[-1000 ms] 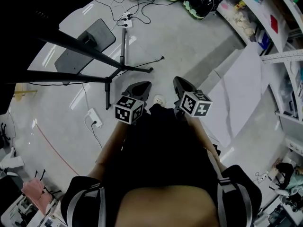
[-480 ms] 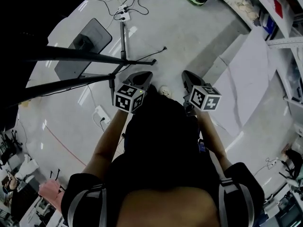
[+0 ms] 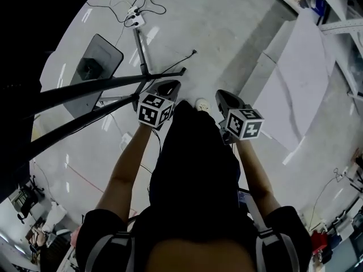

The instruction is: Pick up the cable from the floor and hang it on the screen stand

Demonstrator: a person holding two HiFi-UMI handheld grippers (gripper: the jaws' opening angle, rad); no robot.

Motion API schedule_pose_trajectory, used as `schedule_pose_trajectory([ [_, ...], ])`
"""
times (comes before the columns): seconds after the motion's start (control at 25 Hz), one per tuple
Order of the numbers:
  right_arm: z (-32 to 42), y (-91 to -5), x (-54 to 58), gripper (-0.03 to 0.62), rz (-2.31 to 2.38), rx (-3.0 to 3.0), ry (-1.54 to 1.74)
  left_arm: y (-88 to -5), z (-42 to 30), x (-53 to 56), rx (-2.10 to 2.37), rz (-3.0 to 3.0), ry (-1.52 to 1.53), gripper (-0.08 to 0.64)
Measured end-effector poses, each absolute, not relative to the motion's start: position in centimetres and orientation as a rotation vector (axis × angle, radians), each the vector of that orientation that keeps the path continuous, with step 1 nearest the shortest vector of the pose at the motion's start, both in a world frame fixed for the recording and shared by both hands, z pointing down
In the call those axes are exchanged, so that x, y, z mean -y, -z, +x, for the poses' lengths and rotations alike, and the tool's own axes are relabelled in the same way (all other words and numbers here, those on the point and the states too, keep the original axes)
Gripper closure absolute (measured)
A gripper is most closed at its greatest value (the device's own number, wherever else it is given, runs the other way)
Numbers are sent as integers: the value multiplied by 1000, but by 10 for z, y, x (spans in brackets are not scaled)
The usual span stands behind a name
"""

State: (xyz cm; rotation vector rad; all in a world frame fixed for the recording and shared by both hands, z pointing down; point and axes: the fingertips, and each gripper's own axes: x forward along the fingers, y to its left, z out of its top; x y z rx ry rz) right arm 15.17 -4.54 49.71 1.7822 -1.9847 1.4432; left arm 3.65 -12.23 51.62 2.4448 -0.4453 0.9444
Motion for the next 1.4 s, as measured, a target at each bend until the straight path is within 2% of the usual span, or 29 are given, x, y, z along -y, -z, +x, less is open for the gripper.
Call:
schedule_pose_trajectory([
  [0.28,153,-541,45,569,1846,1927,-1528,-594,19,150,491,2387,-1114,549],
  [0.44,152,-564,51,569,1826,1942,-1517,-637,11,169,518,2364,-1218,503],
  [0.88,127,-638,71,569,1778,1950,-1521,-747,-10,189,476,2286,-1401,448],
  [1.4,117,-739,117,569,1754,1953,-1535,-865,-27,195,391,2196,-1556,442],
])
